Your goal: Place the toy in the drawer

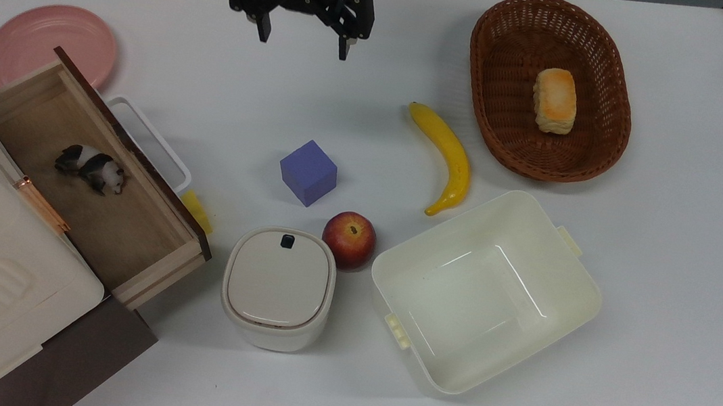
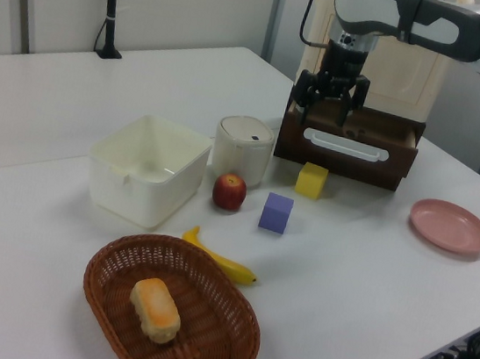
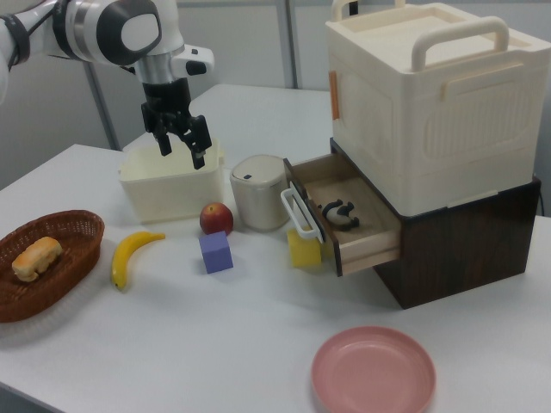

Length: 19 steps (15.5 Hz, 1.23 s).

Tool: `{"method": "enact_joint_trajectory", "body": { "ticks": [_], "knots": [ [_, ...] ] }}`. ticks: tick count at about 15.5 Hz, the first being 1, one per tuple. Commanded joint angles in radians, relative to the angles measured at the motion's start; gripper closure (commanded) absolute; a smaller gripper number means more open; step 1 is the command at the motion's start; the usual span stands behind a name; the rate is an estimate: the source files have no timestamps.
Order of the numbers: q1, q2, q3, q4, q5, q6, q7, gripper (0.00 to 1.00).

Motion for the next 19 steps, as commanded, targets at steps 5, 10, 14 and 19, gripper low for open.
{"method": "enact_joint_trajectory", "body": {
  "ticks": [5,10,14,19],
  "knots": [
    [-0.029,-0.072,-0.007,-0.045,-0.022,-0.042,0.025,0.0],
    [-0.024,-0.144,-0.015,-0.115,-0.019,0.001,0.011,0.0],
    [0.002,-0.167,-0.023,-0.17,-0.018,0.042,0.016,0.0],
    [0.011,-0.178,-0.052,-0.184,-0.007,0.061,0.011,0.0]
  ]
}}
